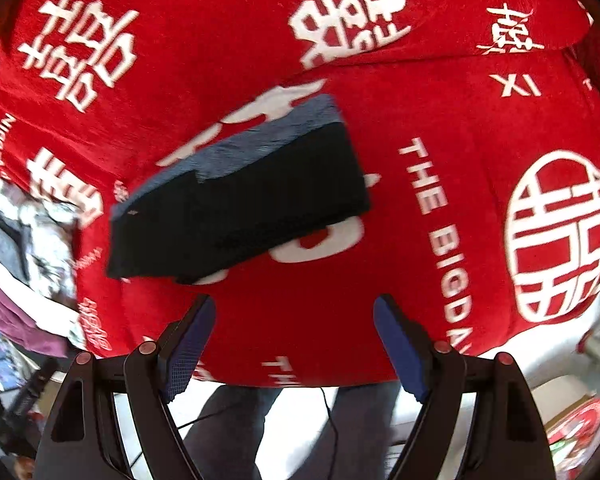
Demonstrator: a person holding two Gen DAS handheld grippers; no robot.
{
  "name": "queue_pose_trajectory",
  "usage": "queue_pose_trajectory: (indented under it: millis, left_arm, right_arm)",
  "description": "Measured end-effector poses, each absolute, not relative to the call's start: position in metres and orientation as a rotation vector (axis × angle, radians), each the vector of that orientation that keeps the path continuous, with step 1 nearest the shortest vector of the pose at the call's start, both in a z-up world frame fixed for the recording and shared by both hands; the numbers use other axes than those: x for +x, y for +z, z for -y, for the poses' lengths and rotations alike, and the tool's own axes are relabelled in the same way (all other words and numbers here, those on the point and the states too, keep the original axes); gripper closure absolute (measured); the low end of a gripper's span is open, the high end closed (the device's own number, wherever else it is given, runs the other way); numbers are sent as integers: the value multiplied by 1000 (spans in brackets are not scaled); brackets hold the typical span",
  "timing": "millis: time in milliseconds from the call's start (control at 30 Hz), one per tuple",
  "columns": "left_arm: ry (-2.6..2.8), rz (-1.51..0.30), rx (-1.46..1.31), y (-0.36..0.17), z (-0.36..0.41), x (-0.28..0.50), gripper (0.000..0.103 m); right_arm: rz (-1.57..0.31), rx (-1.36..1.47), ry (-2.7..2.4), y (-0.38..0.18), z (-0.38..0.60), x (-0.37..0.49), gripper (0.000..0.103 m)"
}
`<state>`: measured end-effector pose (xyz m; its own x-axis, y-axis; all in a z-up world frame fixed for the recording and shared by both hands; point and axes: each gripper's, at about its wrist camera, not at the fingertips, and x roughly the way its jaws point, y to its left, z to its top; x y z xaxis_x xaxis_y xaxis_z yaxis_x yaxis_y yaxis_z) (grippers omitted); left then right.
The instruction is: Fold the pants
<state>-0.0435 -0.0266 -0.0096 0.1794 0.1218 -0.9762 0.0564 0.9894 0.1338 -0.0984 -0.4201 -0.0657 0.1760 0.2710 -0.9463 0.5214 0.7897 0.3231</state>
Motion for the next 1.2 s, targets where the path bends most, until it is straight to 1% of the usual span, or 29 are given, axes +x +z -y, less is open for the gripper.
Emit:
queue_pose_trajectory:
  millis: [133,267,333,633,767,867,1000,1200]
  left_arm:
    - [13,-1420,186,-30,27,-32,0]
    - [-23,-1456,193,-54,18,-13,0]
    - [-44,-1486,203,-74,14,-1,0]
    - [-113,-1571,260,-159,2,33,0]
    - [-109,-1581,240,-182,-9,43,0]
    - [-119,-1559,161,-193,-20,51,0]
    - [-104,-1464,0,-200,-44,67,0]
    - [-81,-1371,-325,-230,-100,94,0]
  right_arm:
    - [-1402,637,-206,-66,423,-88,19]
    - [-1373,628,-208,-63,399,-68,19]
    - [-1374,622,-190,-67,378,-57,19]
    - [-1490,492,-100,-119,278,-15,19]
    - [-1532,420,-76,-147,249,-2,19]
    - [-1539,308,-49,-160,226,10,19]
    - [-1498,233,4,-171,207,31,19]
    - [-1444,234,32,-202,188,65,19]
